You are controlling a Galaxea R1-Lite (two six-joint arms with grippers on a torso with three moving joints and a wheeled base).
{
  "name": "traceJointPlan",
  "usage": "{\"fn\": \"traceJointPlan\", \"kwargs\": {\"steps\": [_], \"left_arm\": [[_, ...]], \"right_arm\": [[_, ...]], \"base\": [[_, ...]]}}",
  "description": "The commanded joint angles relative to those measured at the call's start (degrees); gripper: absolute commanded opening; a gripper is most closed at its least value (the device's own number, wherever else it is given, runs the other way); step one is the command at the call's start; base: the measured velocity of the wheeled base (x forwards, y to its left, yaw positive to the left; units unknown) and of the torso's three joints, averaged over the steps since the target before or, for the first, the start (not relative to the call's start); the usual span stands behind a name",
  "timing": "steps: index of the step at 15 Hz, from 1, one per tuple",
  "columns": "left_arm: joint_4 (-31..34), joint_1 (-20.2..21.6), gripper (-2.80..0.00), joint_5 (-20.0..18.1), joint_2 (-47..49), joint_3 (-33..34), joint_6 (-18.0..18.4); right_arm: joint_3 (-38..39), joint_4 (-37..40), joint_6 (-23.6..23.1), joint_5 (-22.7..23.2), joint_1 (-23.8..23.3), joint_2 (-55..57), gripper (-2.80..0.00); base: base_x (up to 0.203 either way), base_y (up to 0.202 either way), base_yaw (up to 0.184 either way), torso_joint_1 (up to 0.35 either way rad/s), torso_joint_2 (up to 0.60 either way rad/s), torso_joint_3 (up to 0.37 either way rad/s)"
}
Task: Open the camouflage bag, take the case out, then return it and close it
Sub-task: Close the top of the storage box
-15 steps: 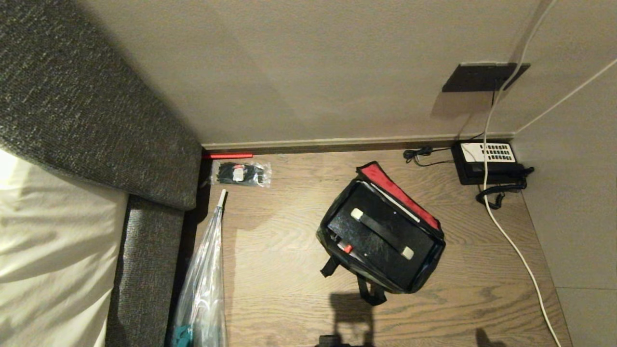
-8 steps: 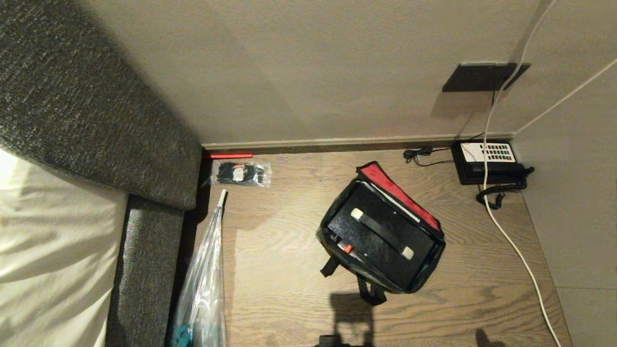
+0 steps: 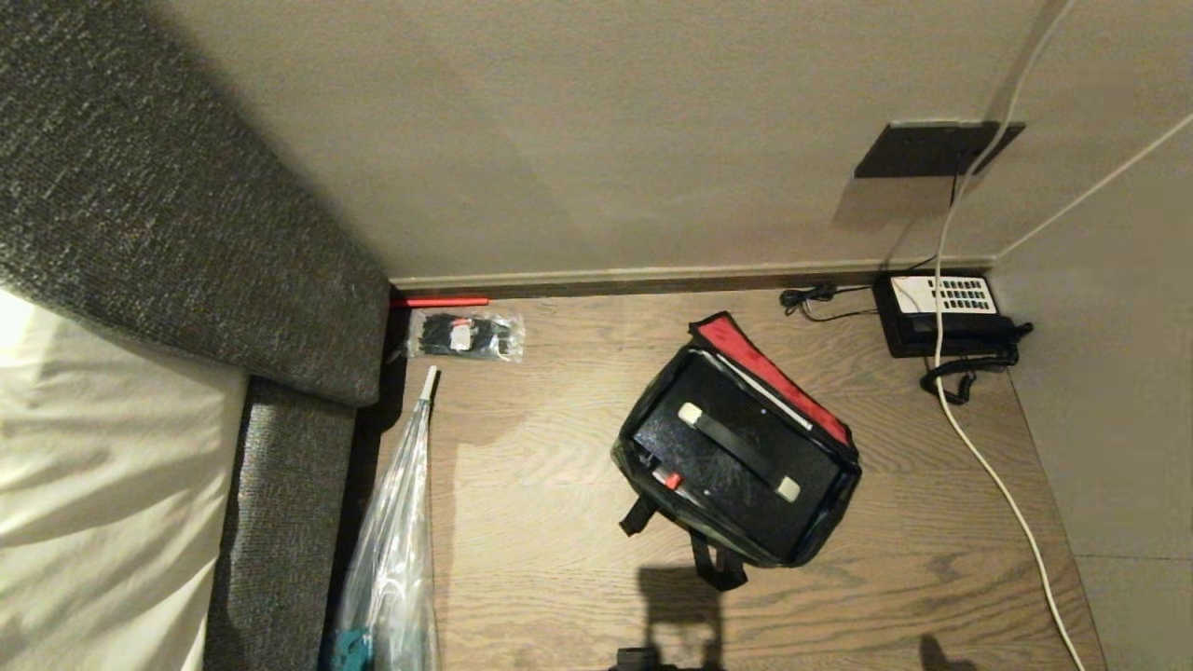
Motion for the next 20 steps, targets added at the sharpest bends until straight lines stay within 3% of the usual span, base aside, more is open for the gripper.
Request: {"fn": "traceJointPlan", "kwargs": {"steps": [1,12,15,17,20], "left_arm": [[0.09,0.01,-2.8,-0.08,0.0,-0.01,0.27],[-0.29,0.0,-2.8,0.13,0.0,0.01,-0.12],[-0.29,0.0,-2.8,0.12,0.0,0.01,-0.11],[-0.2,0.0,-2.8,0.05,0.0,0.01,-0.13],[-0.29,0.0,-2.8,0.08,0.0,0.01,0.02]], "right_arm": [[0.7,0.01,-0.04,0.05,0.02,0.13,-2.8],[0.7,-0.07,-0.27,0.14,-0.06,0.13,-2.8],[-2.06,4.37,0.08,0.18,0.02,0.13,-2.8],[-12.96,15.01,0.72,1.08,0.02,0.13,-2.8],[-31.9,45.1,3.81,4.99,-0.01,0.55,-2.8]], "base": [[0.0,0.0,0.0,0.0,0.0,0.0],[0.048,0.0,0.001,0.001,0.0,0.001],[0.0,0.0,0.0,0.0,0.0,0.0],[0.0,0.0,0.0,0.0,0.0,0.0],[0.0,0.0,0.0,0.0,0.0,0.0]]}}
